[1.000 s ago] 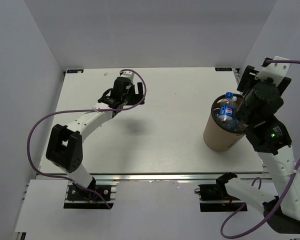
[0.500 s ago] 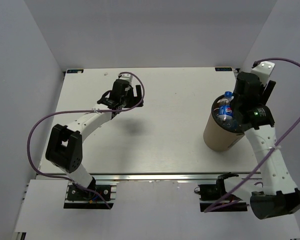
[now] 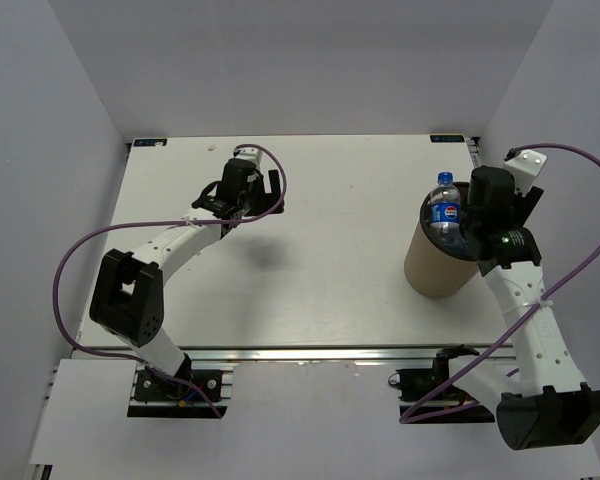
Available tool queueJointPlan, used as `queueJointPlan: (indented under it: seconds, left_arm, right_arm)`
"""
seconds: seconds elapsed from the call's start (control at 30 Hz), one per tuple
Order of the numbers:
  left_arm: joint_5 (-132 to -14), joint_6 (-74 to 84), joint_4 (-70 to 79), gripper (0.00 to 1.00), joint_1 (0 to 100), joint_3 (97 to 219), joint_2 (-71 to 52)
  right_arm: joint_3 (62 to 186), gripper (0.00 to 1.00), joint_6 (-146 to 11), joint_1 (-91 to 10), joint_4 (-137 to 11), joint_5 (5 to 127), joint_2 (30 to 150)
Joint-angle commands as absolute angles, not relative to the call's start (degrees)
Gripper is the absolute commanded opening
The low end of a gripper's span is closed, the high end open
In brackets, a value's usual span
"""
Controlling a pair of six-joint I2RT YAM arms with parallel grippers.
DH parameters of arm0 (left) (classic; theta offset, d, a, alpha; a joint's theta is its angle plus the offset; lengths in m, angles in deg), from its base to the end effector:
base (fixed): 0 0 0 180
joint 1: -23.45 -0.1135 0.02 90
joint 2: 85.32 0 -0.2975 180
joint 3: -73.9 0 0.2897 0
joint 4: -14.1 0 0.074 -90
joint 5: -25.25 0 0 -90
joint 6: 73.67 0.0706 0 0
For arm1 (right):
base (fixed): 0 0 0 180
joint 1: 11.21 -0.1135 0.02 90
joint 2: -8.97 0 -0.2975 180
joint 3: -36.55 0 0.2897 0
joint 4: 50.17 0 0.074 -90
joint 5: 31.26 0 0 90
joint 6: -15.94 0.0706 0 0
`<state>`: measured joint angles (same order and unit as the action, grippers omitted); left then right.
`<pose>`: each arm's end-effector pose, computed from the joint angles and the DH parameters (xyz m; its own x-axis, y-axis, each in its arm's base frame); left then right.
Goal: Put the plastic bottles in the bin
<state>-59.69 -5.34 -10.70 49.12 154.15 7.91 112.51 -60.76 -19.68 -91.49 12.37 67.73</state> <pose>0.3931 -0.1820 0.2570 -0.6493 -0.0960 -0.7545 0.1387 0.9604 -0.2416 0.2592 -0.0131 0.4034 -0.2664 0.1208 -0.9563 0.6300 0.7727 -0.0779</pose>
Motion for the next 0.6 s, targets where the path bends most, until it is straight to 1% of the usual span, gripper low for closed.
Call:
queueJointPlan:
  seconds: [0.0,0.03,0.07,0.1,0.13,0.43,0.5,0.53,0.57]
  left_arm:
    - [-60.4,-5.6,-10.2,0.98,48.9,154.8,5.7]
    - [-60.4,-5.6,-10.2,0.98,48.9,154.8,5.7]
    - [-60.4,-5.6,-10.5,0.98,48.9,155.1,5.9]
    - [-60.4,-5.6,-10.7,0.98,48.9,155.5,5.9]
    - [-60.5,-5.6,-10.8,0.98,48.9,155.7,5.9]
    - [-59.7,-4.8,-12.4,0.98,48.9,158.6,5.9]
    - [-59.5,-4.6,-12.8,0.98,48.9,159.4,6.0]
    - [-59.3,-4.5,-13.1,0.98,48.9,159.9,6.2]
    - [-58.7,-4.5,-13.6,0.98,48.9,160.7,6.2]
  right_arm:
    - [110.2,0.33,-55.4,-19.6,-96.9,18.3,68.4]
    - [111.6,0.5,-55.7,-19.6,-96.9,18.7,68.0]
    - [112.4,0.54,-56.1,-19.6,-96.8,19.7,67.8]
    - [113.3,0.61,-57.4,-19.6,-96.6,20.2,67.4]
    - [115.3,0.89,-58.3,-19.6,-95.9,20.8,67.3]
    - [128.9,0.89,-65.8,-19.6,-94.9,25.4,67.1]
    - [130.2,0.89,-66.7,-19.6,-94.5,26.2,66.6]
    - [130.7,0.89,-67.2,-19.6,-94.0,27.2,66.5]
    - [131.0,0.89,-68.6,-19.6,-93.4,31.1,66.4]
